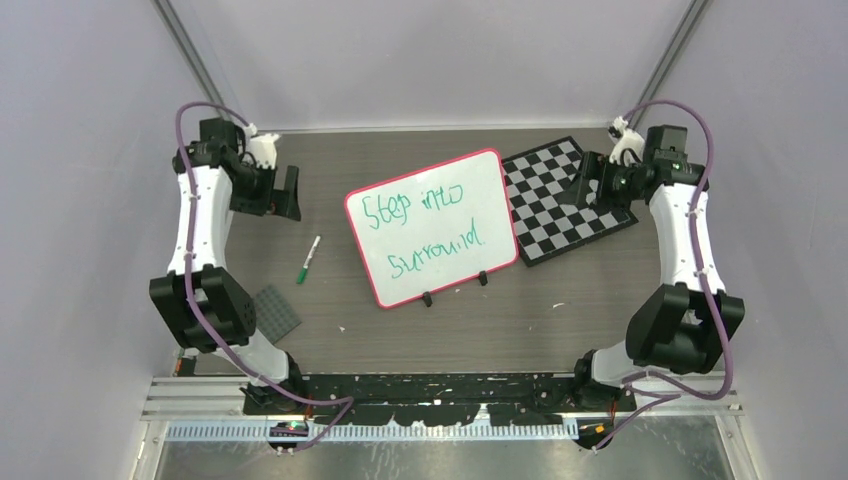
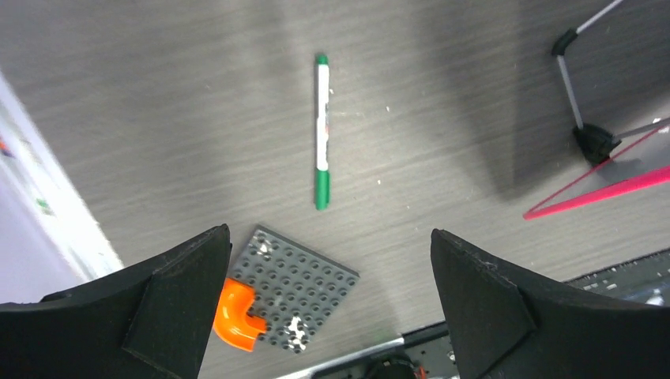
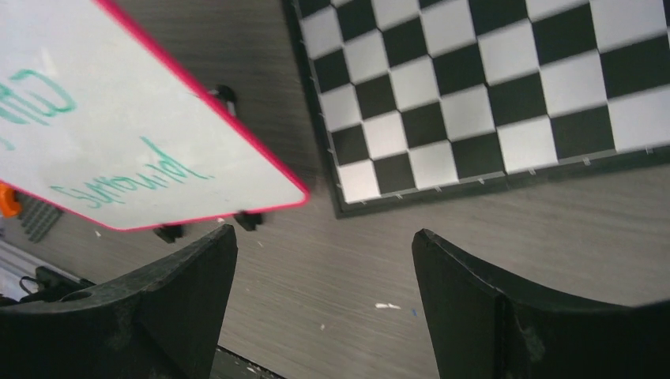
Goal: Write a sentence on the whiteboard
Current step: Reset both arms
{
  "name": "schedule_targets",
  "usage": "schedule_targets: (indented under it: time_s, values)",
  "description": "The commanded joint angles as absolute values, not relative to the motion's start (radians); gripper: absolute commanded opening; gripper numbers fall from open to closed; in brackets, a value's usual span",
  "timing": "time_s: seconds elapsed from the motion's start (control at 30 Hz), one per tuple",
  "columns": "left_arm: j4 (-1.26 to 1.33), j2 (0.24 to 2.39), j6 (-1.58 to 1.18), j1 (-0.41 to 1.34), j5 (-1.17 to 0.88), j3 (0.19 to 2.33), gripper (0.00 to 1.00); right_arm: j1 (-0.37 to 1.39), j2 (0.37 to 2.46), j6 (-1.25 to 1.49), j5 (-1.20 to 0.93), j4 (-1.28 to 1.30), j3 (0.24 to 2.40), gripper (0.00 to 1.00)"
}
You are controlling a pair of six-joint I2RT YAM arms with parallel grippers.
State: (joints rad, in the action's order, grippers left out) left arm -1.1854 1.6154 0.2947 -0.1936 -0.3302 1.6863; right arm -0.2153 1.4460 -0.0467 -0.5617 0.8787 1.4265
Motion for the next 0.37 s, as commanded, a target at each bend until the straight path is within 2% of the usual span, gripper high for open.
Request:
schedule_targets:
  time_s: [0.0, 0.33]
  values:
    - [-1.169, 1.599, 0.243, -0.204, -0.363, 1.566, 1.00, -0.293, 1.481, -0.154, -0.504, 0.947, 1.359, 0.86]
    - [-1.107, 1.564, 0.194, -0.207, -0.380, 1.477, 1.00, -0.315, 1.508, -0.184, -0.483, 0.922, 1.325, 0.86]
